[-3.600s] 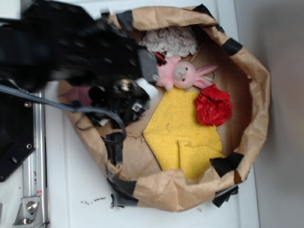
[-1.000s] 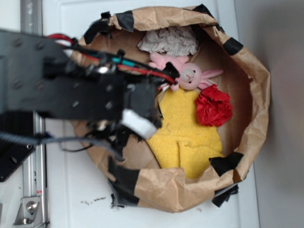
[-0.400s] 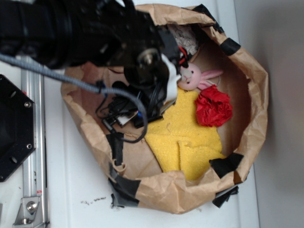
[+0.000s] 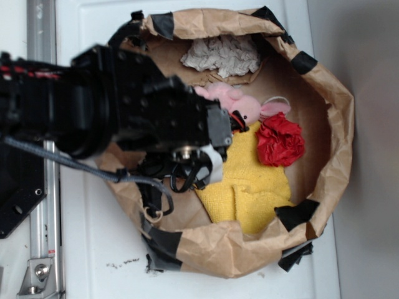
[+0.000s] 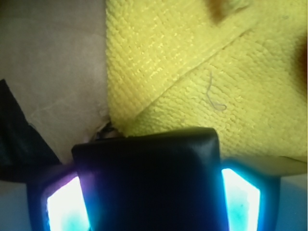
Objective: Grab the black box.
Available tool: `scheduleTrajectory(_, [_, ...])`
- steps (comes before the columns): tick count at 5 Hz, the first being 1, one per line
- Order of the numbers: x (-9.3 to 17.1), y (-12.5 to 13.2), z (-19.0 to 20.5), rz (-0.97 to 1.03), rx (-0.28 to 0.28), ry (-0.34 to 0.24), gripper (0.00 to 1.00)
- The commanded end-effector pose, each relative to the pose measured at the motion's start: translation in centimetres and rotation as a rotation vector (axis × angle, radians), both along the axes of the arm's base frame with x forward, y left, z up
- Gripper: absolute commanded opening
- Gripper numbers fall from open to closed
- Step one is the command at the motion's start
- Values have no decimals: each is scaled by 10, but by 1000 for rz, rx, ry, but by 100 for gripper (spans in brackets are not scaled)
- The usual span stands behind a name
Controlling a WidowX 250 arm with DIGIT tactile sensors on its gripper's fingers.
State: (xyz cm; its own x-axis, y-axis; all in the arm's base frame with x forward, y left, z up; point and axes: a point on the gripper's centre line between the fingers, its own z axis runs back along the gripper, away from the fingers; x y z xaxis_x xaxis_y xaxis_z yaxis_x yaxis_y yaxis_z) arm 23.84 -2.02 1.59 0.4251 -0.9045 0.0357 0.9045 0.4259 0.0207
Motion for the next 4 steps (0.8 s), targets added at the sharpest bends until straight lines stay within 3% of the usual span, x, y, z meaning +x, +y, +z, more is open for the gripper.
scheduleTrajectory(1, [18, 32, 8, 323, 102, -53, 0])
scheduleTrajectory(2, [5, 52, 56, 576, 35, -157, 0])
scheduleTrajectory(3, [-14, 65, 100, 765, 92, -158, 0])
scheduleTrajectory(4, [-21, 69, 121, 812, 9, -161, 0])
